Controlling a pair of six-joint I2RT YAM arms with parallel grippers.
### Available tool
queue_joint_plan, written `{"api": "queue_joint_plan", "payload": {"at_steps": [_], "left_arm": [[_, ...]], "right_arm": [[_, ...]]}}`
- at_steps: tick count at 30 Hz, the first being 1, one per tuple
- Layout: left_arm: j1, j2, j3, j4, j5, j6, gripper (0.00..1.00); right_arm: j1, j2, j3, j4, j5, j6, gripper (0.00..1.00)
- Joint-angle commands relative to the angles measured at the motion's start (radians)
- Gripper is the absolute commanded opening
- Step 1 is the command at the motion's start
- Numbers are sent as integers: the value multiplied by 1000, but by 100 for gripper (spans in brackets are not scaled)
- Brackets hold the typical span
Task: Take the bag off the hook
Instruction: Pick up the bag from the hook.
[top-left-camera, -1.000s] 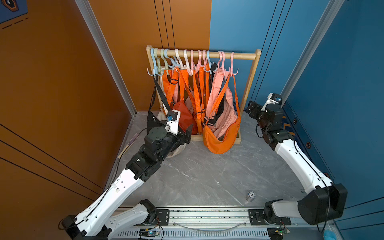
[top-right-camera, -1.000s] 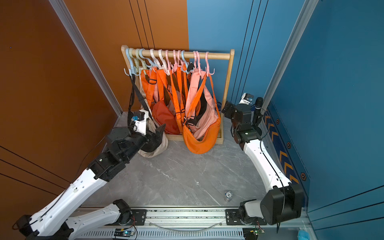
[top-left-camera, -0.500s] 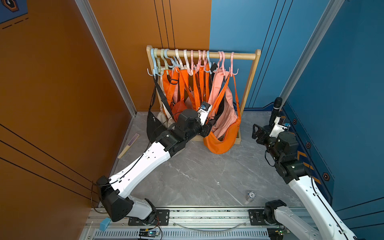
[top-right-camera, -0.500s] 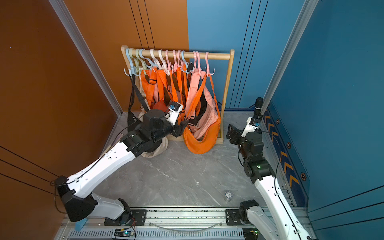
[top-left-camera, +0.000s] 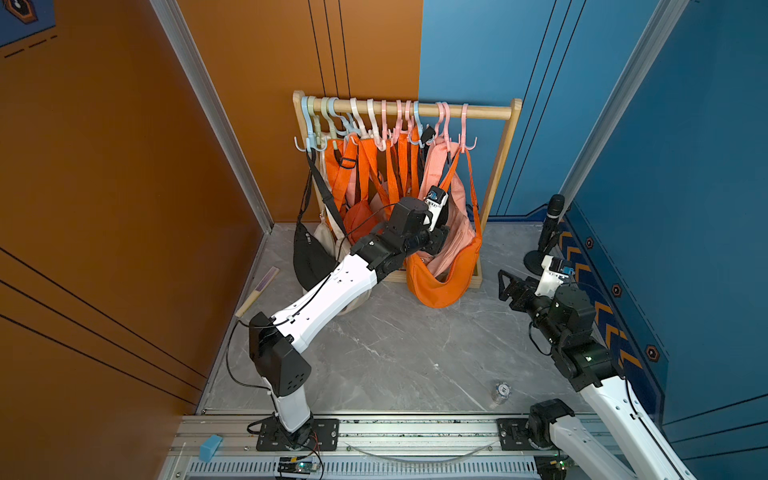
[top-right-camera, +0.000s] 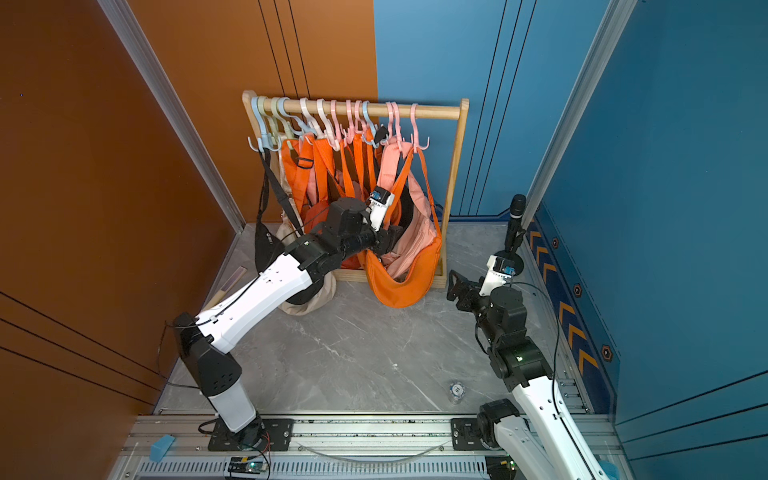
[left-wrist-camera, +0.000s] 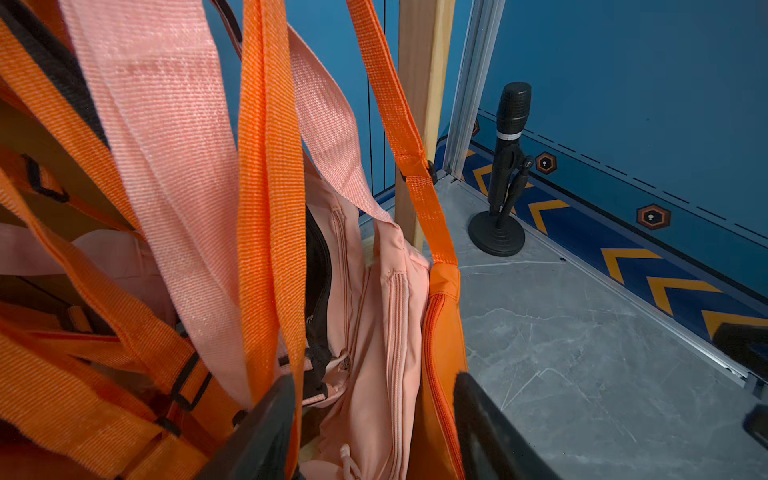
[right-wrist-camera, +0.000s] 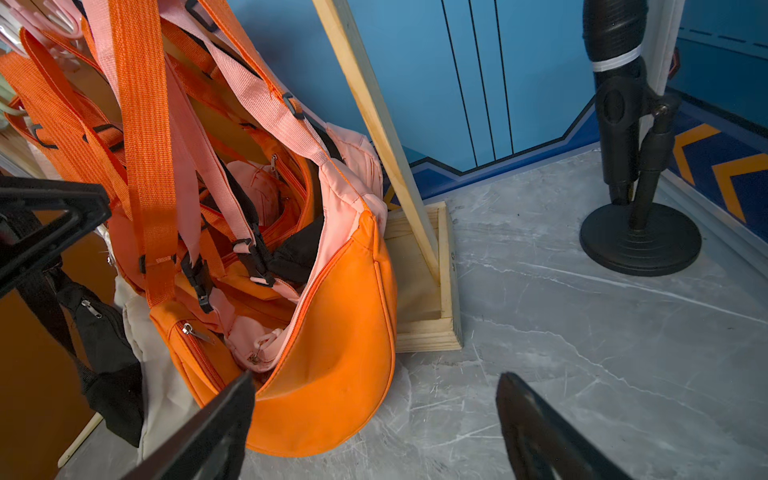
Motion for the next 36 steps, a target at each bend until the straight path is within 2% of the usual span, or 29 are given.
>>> {"api": "queue_joint_plan", "payload": {"at_steps": [1,5,10,15,23,25,36], "left_arm": [[11,36,70,-41,-45,-1,61],[35,78,110,-43,-73,-10,59],[53,123,162,-49,-9,-18,55],[52,158,204,-49,63,-32,40],[53,169,228,-54,104,-29,5],[53,158,226,-54,111,-31,0],[78,77,211,-54,149,-52,0]], "right_arm": [[18,-10,-17,-18,-18,5,92],[29,-12,-33,-6,-15,1,92],[35,2,-52,24,-16,4,92],[36,30,-74,59,-16,15,92],[38,43,-64,70,-6,17,92],[37,50,-56,73,-4,15,93],[35,185,50,164,-113,-14,94]]}}
